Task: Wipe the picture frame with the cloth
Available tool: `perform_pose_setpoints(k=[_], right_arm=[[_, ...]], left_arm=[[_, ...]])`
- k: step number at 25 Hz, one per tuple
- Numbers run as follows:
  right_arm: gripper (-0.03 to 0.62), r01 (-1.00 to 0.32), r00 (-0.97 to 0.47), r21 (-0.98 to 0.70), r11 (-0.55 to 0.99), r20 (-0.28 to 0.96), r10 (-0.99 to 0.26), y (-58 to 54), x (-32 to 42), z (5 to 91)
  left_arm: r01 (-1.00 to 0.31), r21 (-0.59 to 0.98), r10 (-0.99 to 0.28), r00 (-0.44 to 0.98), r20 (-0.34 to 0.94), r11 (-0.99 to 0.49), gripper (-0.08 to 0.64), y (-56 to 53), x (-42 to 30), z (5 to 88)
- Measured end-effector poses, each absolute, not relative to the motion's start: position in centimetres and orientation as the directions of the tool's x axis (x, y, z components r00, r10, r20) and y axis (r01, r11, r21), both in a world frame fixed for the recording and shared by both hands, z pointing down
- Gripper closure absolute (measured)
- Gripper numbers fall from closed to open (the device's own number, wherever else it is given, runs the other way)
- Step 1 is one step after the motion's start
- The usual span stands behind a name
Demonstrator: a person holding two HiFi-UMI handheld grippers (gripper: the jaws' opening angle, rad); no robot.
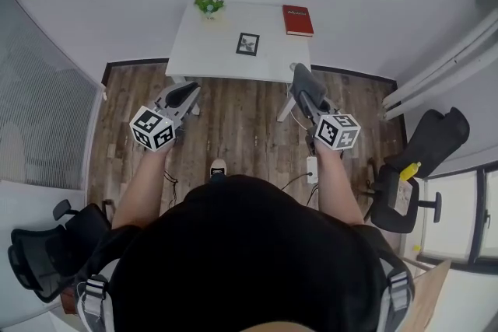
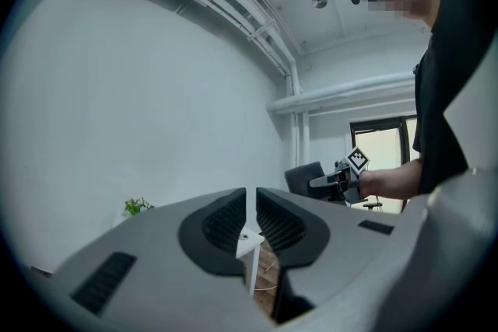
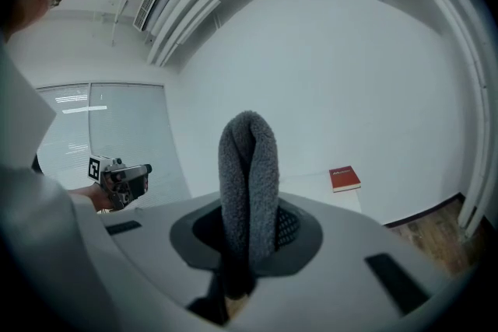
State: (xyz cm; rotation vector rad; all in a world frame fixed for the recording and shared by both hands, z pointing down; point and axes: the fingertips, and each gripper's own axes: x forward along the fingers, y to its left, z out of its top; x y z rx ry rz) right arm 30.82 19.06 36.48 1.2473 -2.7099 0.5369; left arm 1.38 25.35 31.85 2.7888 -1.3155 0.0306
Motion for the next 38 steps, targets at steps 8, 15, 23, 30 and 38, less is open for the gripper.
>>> perform_pose_setpoints(k=[8, 15, 23, 30, 38], right_arm=[[0.549, -0.766, -0.641, -0.268, 0.584, 0.246, -0.727, 16.0, 29.7, 36.3], [0.549, -0.783, -0.619, -0.273, 0.559, 0.257, -0.742, 13.2, 28.3, 36.8], [0.549, -0.8, -0.595, -0.284, 0.528, 0.266, -0.759, 10.3, 27.1, 37.2], [0.549, -0.809, -0.582, -0.297, 0.506, 0.297, -0.757, 7.8, 25.6, 38.7], [0.549, -0.806, -0.589, -0.309, 0.506, 0.328, -0.738, 5.6, 23.4, 40.6]], left_arm=[[-0.753, 0.074, -0.752, 0.657, 0.05, -0.653, 0.517, 21.6, 0.2, 33.0], [-0.733, 0.082, -0.731, 0.68, 0.057, -0.676, 0.522, 17.5, -0.9, 33.7], [-0.715, 0.086, -0.712, 0.699, 0.07, -0.693, 0.528, 13.6, -2.1, 34.1], [-0.702, 0.128, -0.695, 0.712, 0.096, -0.701, 0.537, 10.8, -3.1, 36.3], [-0.681, 0.151, -0.671, 0.732, 0.114, -0.717, 0.538, 8.0, -3.7, 38.4]])
